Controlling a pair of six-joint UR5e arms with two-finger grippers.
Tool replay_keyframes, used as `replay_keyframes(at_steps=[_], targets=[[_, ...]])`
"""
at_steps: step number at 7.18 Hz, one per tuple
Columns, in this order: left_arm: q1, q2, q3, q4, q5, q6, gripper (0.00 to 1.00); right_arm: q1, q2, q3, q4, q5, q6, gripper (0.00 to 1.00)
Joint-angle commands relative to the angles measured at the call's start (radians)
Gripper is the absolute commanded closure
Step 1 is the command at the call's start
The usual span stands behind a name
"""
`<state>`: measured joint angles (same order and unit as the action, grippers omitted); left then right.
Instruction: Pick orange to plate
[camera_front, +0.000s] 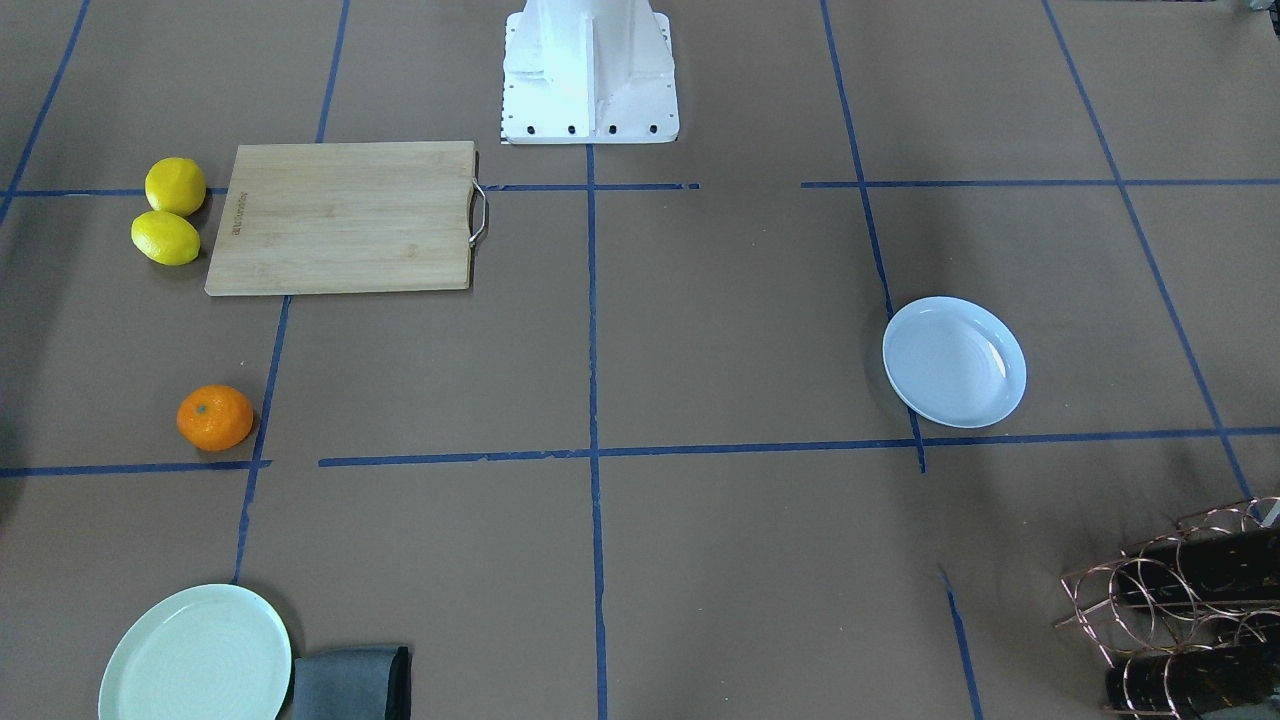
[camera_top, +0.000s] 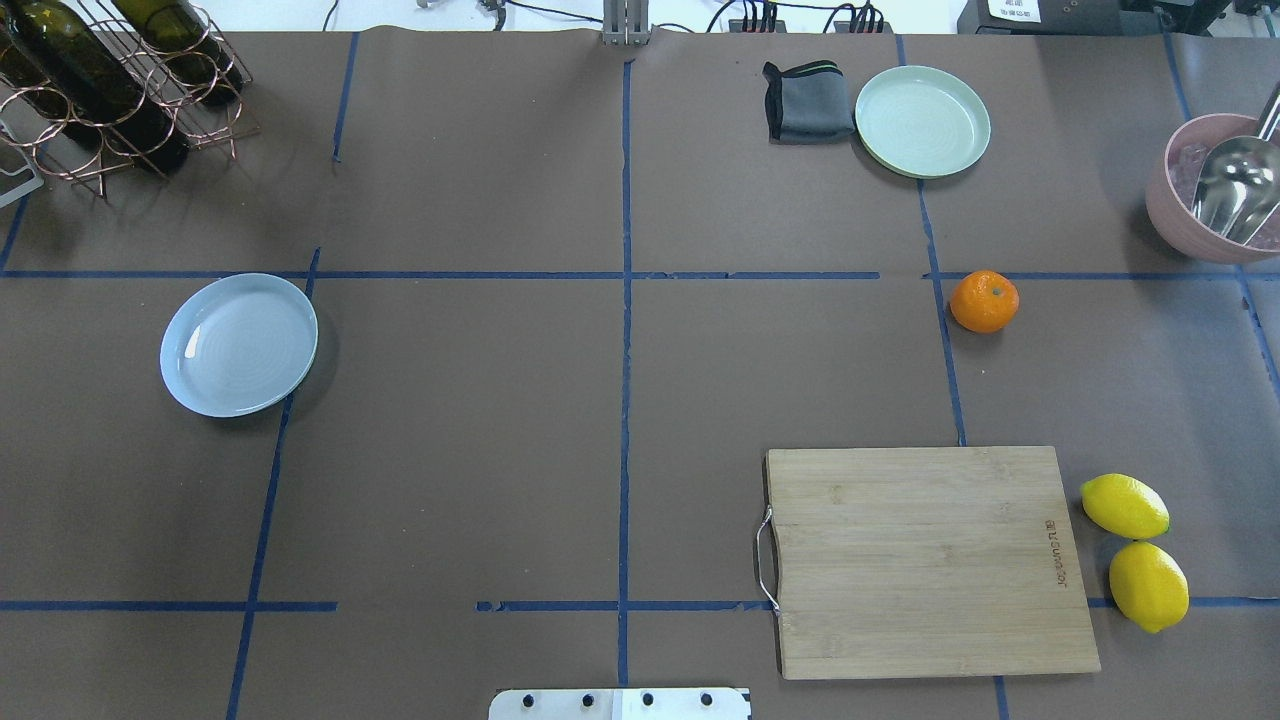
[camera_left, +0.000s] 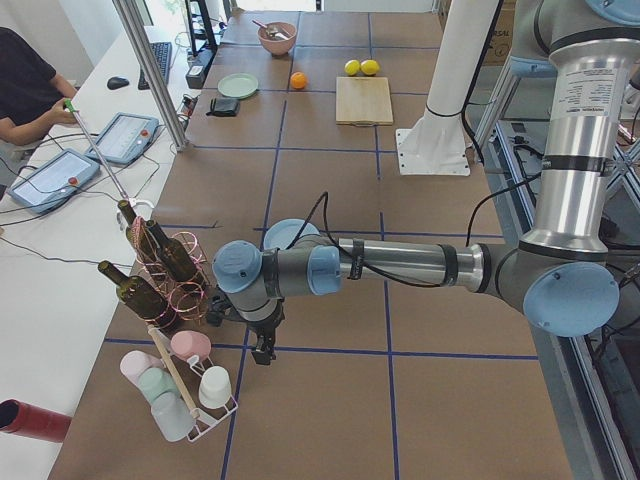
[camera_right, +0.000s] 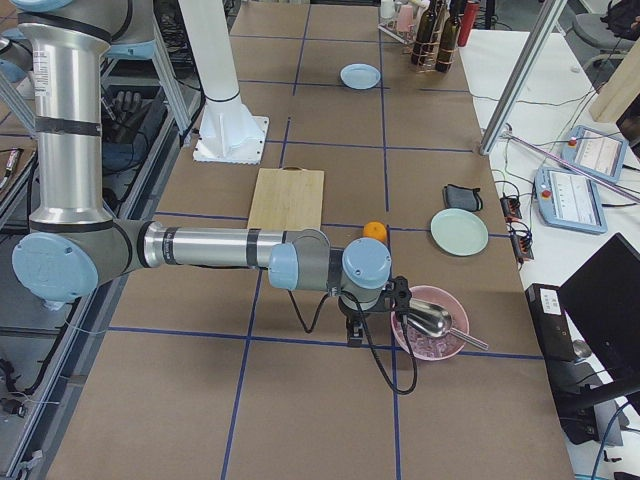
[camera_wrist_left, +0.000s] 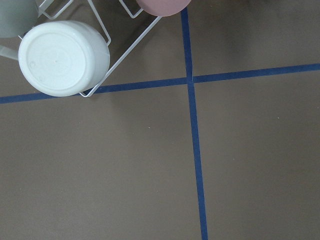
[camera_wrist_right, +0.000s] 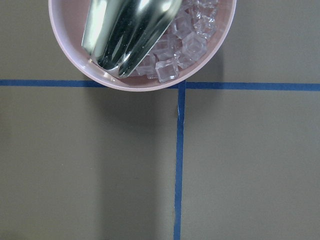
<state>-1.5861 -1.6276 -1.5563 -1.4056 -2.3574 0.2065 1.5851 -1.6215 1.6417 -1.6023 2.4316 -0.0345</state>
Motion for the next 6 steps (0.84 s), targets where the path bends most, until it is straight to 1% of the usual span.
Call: replay_keyframes(at_steps=[1, 2, 3, 4, 5, 6], targets=[[0.002, -0.004, -0.008, -0.004, -0.002, -0.007, 0.00, 0.001, 0.002, 0.003, 0.002, -0.005, -0.001, 0.00], [0.005, -0.018, -0.008, -0.015, -0.009, 0.001, 0.00, 0.001, 0.002, 0.003, 0.007, -0.003, -0.002, 0.00], [0.008, -0.024, 0.004, -0.123, -0.013, 0.002, 0.00, 0.001, 0.002, 0.009, 0.009, -0.002, -0.001, 0.00], [0.014, -0.026, 0.048, -0.267, -0.055, -0.009, 0.00, 0.001, 0.002, 0.012, 0.010, 0.000, 0.001, 0.00], [0.073, -0.028, 0.065, -0.377, -0.072, -0.009, 0.00, 0.001, 0.005, 0.023, 0.010, -0.002, 0.001, 0.00], [0.104, -0.028, 0.074, -0.453, -0.072, -0.047, 0.00, 0.001, 0.006, 0.024, 0.012, 0.000, 0.001, 0.00]])
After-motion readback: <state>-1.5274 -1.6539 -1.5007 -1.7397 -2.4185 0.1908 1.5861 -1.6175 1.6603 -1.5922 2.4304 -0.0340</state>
